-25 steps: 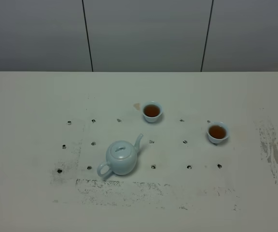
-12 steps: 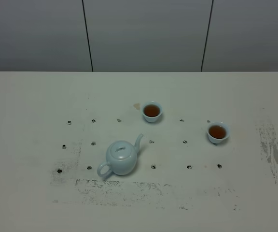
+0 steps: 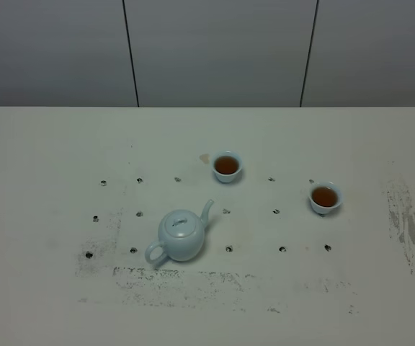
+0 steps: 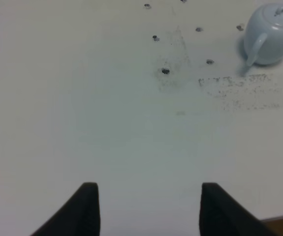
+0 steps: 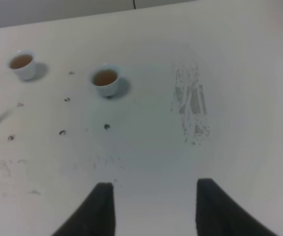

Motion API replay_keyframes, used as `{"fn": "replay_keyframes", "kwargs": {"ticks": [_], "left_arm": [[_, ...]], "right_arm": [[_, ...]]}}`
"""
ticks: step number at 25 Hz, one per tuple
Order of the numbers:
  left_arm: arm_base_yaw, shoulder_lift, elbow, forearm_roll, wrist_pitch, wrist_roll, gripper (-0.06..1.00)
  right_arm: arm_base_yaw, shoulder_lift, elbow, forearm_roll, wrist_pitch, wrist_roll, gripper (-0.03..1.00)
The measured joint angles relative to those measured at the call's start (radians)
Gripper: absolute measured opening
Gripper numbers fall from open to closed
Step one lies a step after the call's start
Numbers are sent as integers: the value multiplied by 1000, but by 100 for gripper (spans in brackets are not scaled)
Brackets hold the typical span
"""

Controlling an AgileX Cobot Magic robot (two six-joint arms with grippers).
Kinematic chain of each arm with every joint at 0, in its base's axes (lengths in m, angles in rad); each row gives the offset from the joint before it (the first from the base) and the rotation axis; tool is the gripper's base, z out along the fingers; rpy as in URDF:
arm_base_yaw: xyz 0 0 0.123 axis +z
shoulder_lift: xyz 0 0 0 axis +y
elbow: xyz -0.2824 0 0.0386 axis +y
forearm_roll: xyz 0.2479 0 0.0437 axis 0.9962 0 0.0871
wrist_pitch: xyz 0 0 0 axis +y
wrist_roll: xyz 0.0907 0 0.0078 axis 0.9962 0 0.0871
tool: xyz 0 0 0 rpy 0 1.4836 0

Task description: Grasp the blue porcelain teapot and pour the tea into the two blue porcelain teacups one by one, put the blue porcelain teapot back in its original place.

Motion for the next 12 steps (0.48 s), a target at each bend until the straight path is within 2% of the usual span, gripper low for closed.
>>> {"fn": "replay_keyframes", "kwargs": {"ticks": [12], "left_arm": [[0,0,0,0,0,0,52]], "right_arm": [[0,0,0,0,0,0,40]]}}
